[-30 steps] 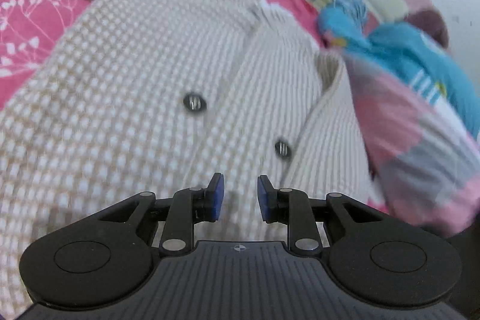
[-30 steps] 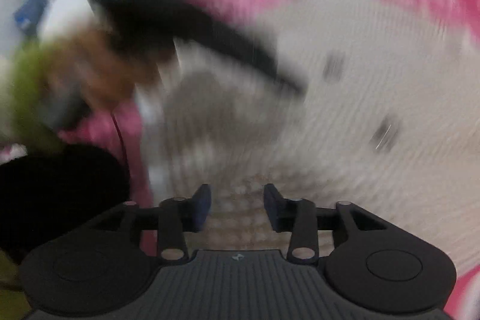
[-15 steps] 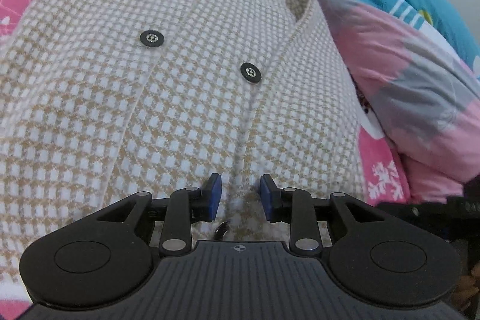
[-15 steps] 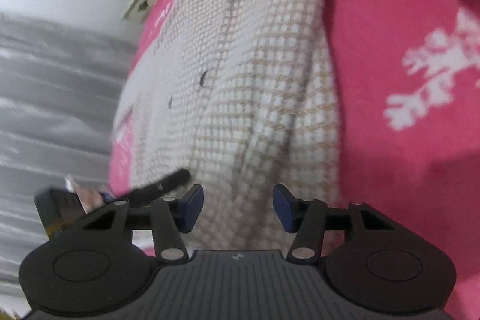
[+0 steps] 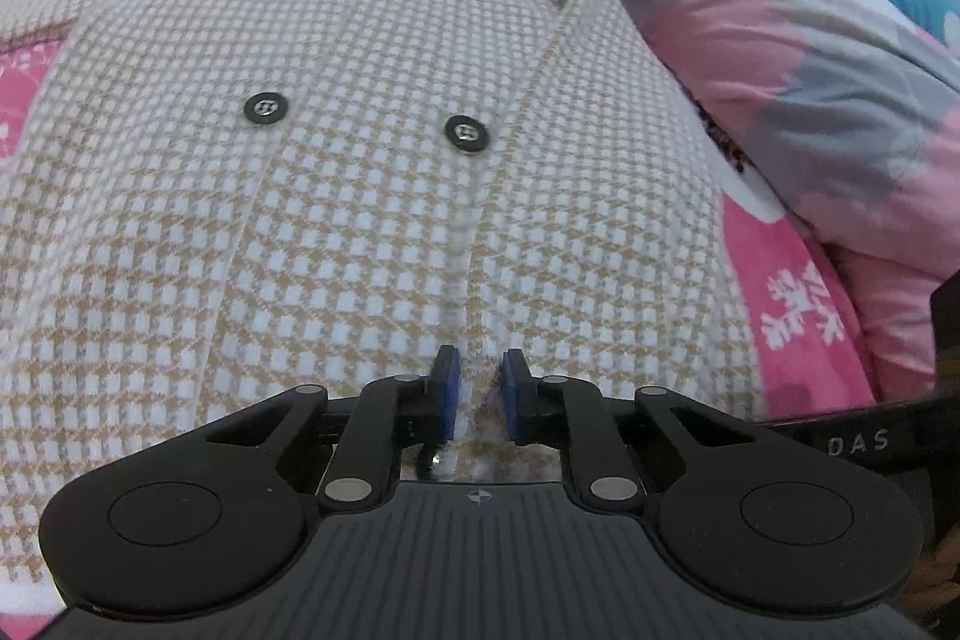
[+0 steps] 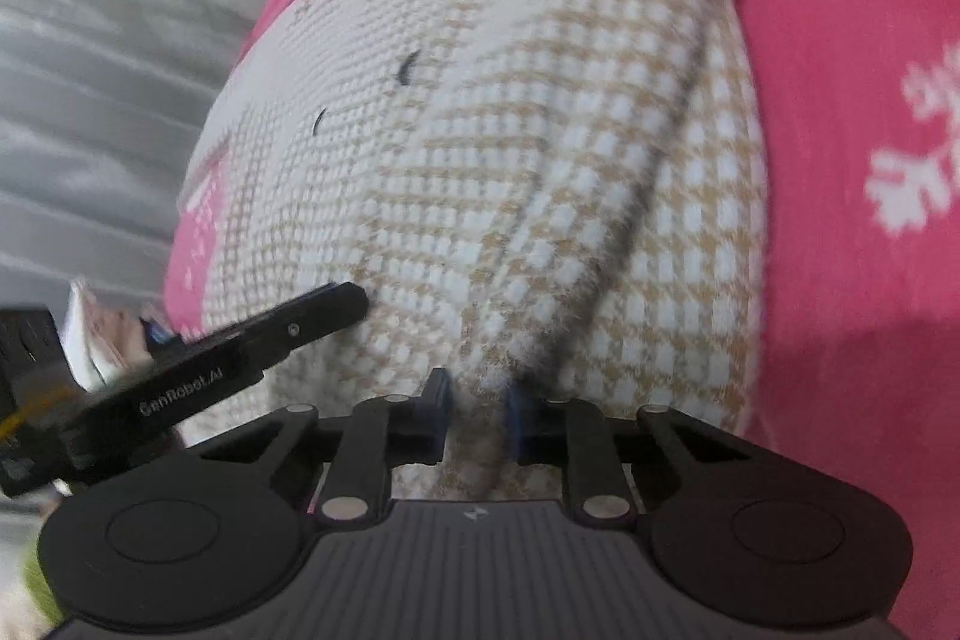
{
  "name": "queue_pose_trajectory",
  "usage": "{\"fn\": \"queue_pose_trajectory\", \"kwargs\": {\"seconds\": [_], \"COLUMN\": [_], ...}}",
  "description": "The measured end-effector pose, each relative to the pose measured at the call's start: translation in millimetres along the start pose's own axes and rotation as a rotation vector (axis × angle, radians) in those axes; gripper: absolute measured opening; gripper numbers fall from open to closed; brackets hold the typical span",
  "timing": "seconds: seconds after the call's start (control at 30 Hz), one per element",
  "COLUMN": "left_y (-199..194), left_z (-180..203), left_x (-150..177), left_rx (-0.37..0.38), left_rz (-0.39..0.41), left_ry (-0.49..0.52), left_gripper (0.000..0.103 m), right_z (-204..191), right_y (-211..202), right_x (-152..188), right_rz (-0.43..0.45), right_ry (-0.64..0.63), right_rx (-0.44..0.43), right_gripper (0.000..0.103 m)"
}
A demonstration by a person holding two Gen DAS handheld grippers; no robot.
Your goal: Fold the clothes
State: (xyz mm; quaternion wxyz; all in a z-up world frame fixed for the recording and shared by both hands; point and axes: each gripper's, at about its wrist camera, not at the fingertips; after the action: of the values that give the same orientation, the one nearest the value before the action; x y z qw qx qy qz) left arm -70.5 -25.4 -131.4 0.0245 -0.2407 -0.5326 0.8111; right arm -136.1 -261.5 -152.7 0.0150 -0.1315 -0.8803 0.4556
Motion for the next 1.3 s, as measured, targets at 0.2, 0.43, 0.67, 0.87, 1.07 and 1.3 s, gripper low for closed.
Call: {"fn": "queue_pose_trajectory", "kwargs": {"seconds": [0.2, 0.43, 0.67, 0.87, 1.07, 1.3], "left_y": [-18, 0, 10, 5, -35, 10], "left_z": [7, 24, 28, 32, 33, 59], "left_x": [-1, 12, 14, 19, 7, -36], "left_rx": [0.056, 0.011, -0.019, -0.052, -0.079, 0.022], "left_rz": [-0.002, -0.056, -0.078, -0.074, 0.077, 0.151], "left_ry": [-0.003, 0.072, 0.103, 0.142, 0.150, 0.110], "left_gripper": [0.013, 0.013, 0.013, 0.021, 0.022, 0.022], "right_z": [-18, 4, 11, 13, 18, 26], "right_y": [-29, -33, -24, -13, -54, -100], "right_x": [1, 2, 1, 4, -26, -77], "right_rz": [0.026, -0.021, -0.047, -0.072, 0.095, 0.352], "right_ry": [-0.092, -0.119, -0.130, -0.124, -0.164, -0.222], "right_rx": [0.056, 0.114, 0.139, 0.171, 0.236, 0.339], "right_gripper": [0.020, 0.020, 0.020, 0.030, 0.045, 0.031]}}
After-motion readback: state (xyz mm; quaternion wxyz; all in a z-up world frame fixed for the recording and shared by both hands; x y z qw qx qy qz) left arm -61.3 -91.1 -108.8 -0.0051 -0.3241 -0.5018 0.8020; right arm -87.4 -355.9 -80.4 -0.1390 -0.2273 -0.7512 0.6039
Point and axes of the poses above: each gripper's, at about its wrist camera, not at the fingertips, and y roughly the way its jaws point, z to its right, x to its underside, and after that the axes turned 9 degrees about -z, right-handed
